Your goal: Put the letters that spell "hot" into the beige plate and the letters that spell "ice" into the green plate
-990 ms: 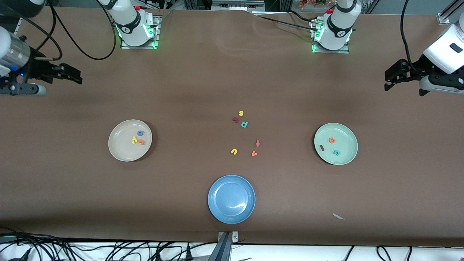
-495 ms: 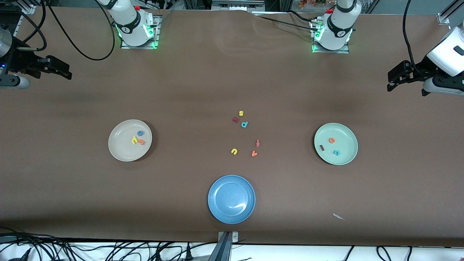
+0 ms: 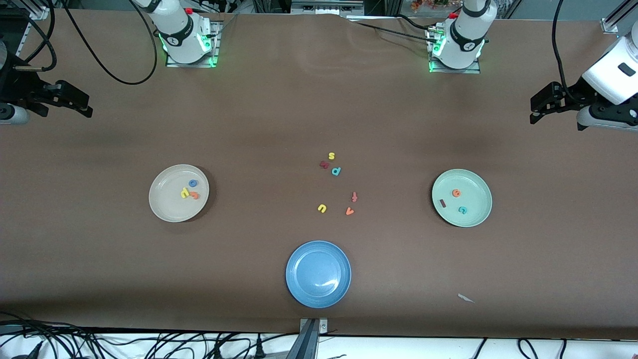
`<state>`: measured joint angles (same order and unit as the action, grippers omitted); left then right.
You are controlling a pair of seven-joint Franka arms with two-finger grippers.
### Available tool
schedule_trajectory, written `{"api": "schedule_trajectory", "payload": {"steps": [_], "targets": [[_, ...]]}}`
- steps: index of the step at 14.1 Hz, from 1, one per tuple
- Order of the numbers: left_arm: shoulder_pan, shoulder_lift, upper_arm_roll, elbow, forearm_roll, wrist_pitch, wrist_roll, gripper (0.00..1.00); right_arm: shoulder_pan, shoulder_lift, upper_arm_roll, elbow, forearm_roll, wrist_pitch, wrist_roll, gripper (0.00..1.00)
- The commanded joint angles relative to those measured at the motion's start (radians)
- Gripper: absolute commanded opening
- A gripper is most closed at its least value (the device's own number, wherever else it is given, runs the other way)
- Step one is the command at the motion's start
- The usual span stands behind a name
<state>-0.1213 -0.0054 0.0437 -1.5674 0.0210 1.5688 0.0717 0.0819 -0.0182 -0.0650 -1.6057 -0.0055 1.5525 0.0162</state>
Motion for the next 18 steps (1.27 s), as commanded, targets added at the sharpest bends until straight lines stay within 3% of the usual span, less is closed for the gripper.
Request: {"api": "schedule_trajectory", "payload": {"steps": [1,18], "targets": [[-0.023,-0.019,0.015,-0.010,0.028,-0.009,0.017,1.00,-0.016,0.020,0.008,0.033,-0.011,-0.019,-0.027,1.00],[-0.024,-0.021,0.015,-0.005,0.042,-0.009,0.019,1.00,-0.019,0.035,0.010,0.033,-0.016,-0.022,-0.022,1.00]]}}
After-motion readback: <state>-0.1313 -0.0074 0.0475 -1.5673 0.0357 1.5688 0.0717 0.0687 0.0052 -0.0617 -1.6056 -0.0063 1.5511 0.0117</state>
